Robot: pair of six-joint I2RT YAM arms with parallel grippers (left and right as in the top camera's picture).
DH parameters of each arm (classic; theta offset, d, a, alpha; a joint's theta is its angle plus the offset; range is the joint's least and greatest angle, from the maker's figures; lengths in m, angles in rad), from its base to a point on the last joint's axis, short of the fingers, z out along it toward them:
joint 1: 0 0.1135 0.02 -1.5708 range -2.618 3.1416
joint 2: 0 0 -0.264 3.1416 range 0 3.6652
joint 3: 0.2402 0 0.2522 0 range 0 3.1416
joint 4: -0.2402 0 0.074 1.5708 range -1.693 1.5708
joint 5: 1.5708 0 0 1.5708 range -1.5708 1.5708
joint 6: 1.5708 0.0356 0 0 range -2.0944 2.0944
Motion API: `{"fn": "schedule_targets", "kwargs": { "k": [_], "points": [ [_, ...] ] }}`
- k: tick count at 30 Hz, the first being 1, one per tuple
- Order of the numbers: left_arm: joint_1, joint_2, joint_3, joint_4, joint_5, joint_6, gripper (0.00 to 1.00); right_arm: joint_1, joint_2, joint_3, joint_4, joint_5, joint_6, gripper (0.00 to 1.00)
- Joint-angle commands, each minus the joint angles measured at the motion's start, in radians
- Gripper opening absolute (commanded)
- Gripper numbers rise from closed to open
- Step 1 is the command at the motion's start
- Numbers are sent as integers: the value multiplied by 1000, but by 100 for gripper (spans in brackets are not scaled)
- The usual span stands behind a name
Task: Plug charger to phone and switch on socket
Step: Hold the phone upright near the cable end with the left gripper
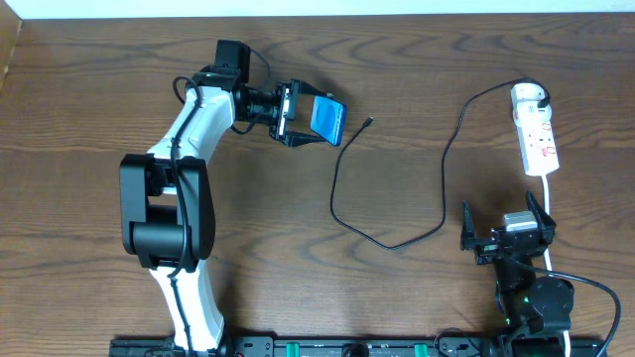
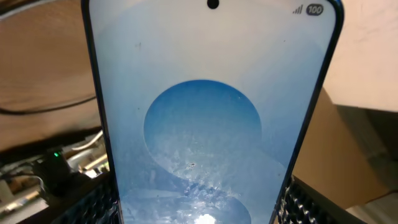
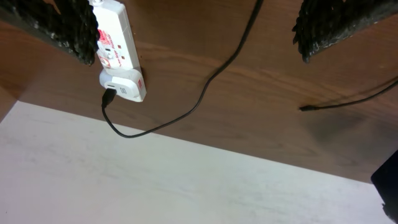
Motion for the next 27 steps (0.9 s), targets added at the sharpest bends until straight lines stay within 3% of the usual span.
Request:
{"fn": "schedule_targets", "kwargs": {
  "k": [1,13,27],
  "points": [
    [3,-43,23,5,71,-124,54,8,-3,-2,-2,-9,12,99],
    [3,-43,23,5,106,-278,54,8,-3,-2,-2,-10,12,99],
    [4,-43,23,5,121,-335,54,8,-3,-2,-2,-10,12,99]
  ]
}}
